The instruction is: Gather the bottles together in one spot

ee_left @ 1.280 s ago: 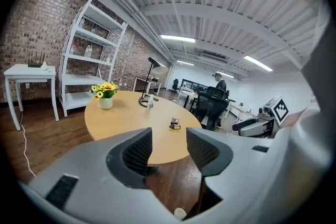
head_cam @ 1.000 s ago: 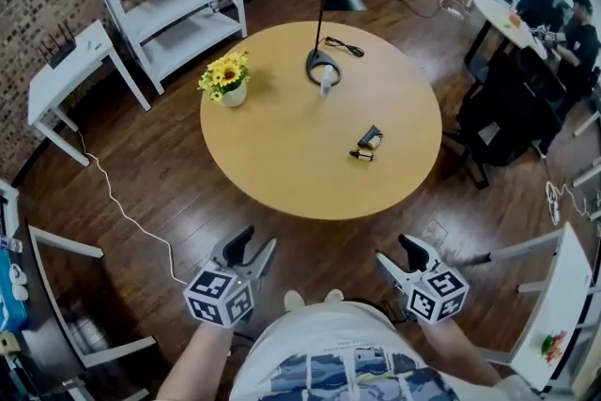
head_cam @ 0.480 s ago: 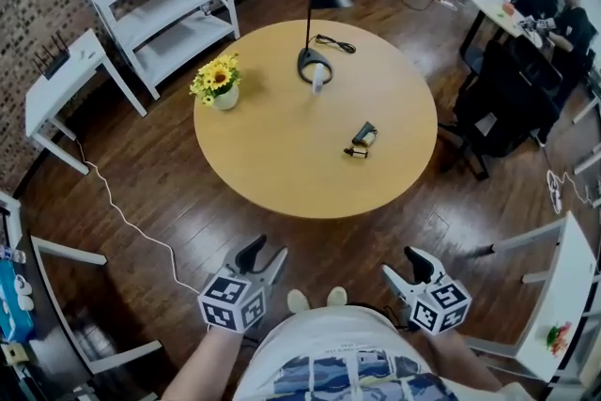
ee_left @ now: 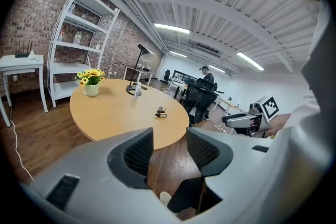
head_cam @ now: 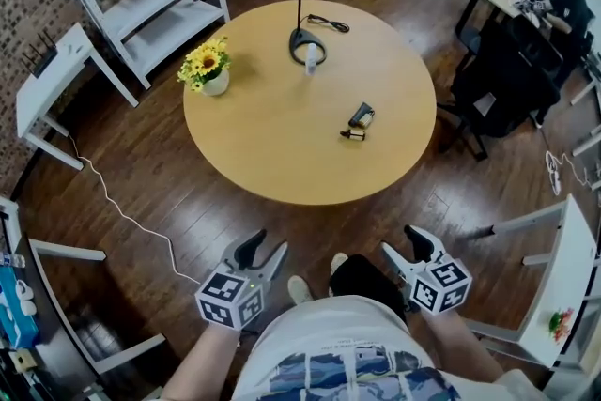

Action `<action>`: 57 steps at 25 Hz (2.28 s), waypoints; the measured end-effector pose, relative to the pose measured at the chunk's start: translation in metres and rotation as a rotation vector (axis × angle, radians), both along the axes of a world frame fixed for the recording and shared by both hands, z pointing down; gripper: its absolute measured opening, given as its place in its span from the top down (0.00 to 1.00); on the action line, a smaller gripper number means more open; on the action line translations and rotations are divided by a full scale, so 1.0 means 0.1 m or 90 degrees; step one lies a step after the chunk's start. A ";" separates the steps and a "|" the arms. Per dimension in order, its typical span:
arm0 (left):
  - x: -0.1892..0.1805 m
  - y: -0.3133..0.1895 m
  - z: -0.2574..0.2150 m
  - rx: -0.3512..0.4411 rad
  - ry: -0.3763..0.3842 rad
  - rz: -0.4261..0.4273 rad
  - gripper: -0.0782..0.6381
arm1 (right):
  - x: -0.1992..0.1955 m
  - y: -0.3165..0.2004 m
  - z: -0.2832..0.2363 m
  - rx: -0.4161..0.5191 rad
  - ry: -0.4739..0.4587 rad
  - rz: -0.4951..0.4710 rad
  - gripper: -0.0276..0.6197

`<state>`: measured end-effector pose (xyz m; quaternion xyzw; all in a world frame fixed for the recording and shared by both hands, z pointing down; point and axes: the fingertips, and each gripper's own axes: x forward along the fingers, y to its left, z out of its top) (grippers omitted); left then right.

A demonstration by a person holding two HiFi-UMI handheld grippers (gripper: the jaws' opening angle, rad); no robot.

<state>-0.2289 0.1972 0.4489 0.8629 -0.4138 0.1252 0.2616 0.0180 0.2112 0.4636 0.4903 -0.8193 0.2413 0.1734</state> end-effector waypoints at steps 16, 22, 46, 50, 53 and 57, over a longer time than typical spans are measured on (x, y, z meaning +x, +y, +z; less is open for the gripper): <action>0.42 -1.43 0.18 -0.045 -0.027 -0.086 0.64 | -0.01 -2.46 0.58 -0.029 -0.002 -0.155 0.49; 0.78 -2.03 0.15 -0.058 -0.049 -0.098 0.64 | 0.25 -3.39 1.07 -0.091 0.014 -0.170 0.49; 1.01 -2.58 0.36 -0.124 -0.089 -0.125 0.64 | 0.14 -4.37 2.12 -0.154 0.108 -0.375 0.48; 1.01 -2.59 0.41 -0.129 -0.088 -0.130 0.64 | 0.14 -4.38 2.14 -0.176 0.160 -0.331 0.47; 1.05 -2.61 0.38 -0.126 -0.087 -0.123 0.64 | 0.09 -4.35 2.10 -0.180 0.196 -0.300 0.47; 1.07 -2.65 0.37 -0.126 -0.086 -0.119 0.64 | 0.09 -4.26 2.04 -0.170 0.218 -0.274 0.47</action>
